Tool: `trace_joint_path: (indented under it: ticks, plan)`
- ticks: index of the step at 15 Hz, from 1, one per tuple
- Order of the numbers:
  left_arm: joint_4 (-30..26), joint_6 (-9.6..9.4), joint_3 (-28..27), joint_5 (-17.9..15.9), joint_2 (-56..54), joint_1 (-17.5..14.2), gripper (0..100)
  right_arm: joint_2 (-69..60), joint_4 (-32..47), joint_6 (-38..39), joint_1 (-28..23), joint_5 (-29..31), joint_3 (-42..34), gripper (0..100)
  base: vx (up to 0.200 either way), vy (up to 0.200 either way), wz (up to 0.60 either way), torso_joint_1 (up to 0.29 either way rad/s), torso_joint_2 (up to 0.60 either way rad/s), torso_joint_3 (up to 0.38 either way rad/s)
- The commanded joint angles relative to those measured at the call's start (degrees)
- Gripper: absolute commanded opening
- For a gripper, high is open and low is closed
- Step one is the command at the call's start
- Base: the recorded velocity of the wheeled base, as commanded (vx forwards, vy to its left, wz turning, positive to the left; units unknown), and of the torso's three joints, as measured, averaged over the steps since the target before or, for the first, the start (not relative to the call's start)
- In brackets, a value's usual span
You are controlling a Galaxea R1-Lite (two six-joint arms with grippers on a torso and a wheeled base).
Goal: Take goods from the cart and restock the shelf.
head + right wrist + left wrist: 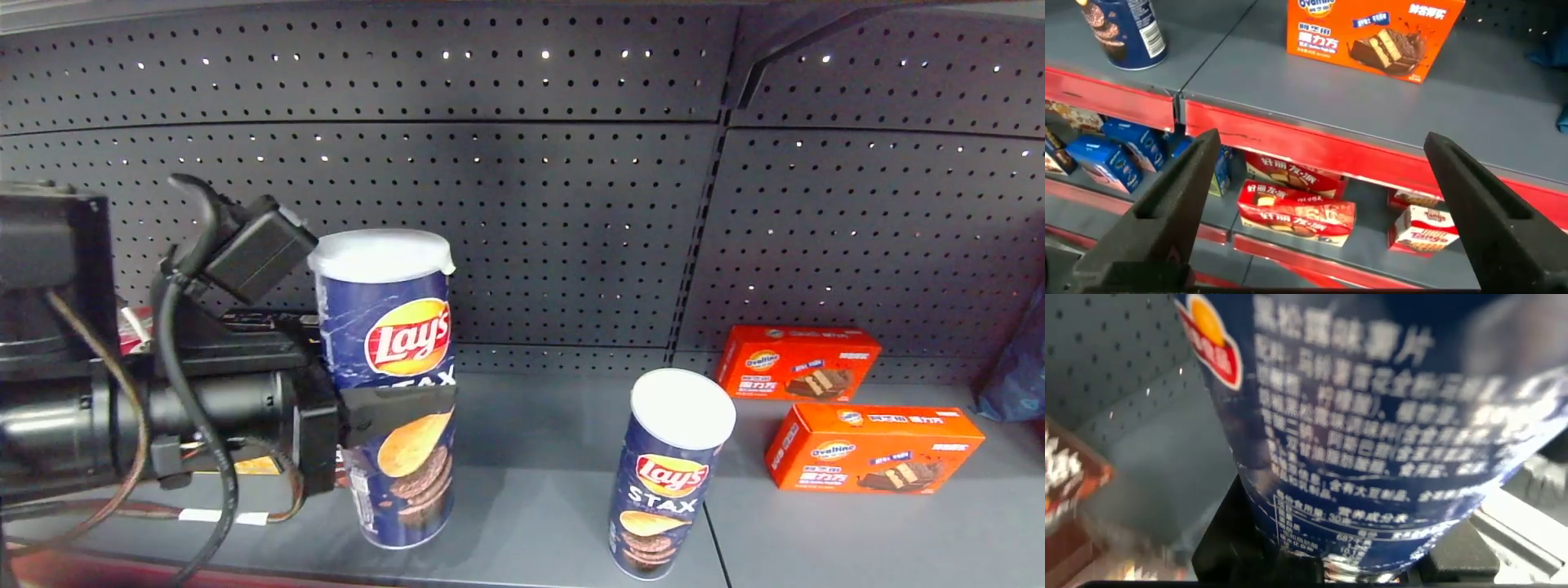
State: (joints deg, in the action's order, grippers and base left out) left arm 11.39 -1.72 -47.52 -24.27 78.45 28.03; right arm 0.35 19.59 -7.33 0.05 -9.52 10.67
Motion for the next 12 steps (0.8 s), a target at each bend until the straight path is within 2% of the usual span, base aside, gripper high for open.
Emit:
trace_joint_path:
  ticks: [1, 5, 12]
  plan:
    - [1.3, -0.04, -3.7, 0.1, 7.5, 0.2, 0, 0.3, 0.0, -0.1, 0.0, 0.0, 0.0, 100, 0.000, 0.000, 0.00, 0.000, 0.00, 0.000]
    - [7.9, 0.31, -9.8, 2.3, 17.4, 1.4, 0, 0.2, 0.0, -0.1, 0.0, 0.2, 0.0, 100, 0.000, 0.000, 0.00, 0.000, 0.00, 0.000]
    - [8.7, 0.05, -25.1, 2.8, 31.7, 1.2, 0, 0.3, 0.0, -0.4, 0.0, 0.1, 0.0, 100, 0.000, 0.000, 0.00, 0.000, 0.00, 0.000]
